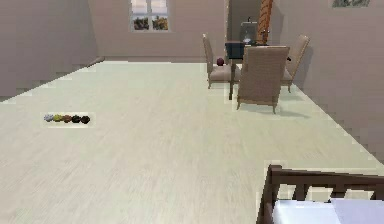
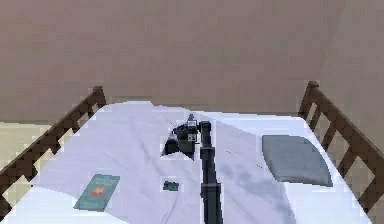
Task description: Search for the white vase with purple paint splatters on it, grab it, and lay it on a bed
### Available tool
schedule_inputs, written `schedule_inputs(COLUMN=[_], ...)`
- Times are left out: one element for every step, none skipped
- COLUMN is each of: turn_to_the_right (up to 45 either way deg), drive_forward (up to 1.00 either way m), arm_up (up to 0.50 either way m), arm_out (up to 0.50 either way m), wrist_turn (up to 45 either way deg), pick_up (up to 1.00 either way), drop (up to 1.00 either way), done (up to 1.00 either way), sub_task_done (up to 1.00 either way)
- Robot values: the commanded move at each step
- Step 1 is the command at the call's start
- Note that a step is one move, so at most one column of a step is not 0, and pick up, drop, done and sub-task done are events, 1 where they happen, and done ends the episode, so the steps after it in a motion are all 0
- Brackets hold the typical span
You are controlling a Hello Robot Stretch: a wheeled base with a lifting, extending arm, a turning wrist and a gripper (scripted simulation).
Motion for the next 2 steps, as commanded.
schedule_inputs(turn_to_the_right=[0.0,0.0], drive_forward=[0.0,0.0], arm_up=[0.0,0.0], arm_out=[-0.08,0.0], wrist_turn=[0.0,0.0], pick_up=[0.0,0.0], drop=[0.0,0.0], done=[0.0,1.0], sub_task_done=[0.0,0.0])
